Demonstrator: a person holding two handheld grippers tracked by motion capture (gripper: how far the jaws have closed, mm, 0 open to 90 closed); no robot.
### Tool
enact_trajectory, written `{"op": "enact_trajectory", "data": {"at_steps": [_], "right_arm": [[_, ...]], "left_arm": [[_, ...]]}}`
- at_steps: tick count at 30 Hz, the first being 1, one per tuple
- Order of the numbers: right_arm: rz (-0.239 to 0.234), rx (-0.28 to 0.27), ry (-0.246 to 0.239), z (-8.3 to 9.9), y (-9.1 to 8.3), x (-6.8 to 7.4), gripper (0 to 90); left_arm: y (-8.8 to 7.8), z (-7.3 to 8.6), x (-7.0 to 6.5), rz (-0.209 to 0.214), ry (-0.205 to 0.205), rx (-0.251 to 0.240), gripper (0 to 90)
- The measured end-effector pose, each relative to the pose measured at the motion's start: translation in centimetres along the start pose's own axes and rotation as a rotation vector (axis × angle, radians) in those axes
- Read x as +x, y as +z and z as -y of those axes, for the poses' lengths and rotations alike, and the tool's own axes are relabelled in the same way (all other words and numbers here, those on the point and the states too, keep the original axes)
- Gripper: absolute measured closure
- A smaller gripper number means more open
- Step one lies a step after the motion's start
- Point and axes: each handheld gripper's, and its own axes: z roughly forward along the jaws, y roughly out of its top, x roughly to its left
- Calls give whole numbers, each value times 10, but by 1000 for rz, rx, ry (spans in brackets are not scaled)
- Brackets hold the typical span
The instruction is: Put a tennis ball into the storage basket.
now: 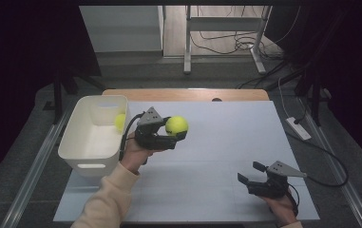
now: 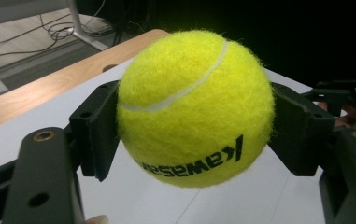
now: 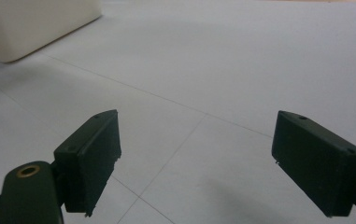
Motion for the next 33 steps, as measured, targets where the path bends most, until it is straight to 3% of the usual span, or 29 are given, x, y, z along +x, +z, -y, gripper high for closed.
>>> {"op": "enact_trajectory", "data": {"at_steps": [33], "right_arm": [[4,-3,1,-1,0,0,156]], "left_arm": [[-28,-8,21,-94,-30,-34,264]]}}
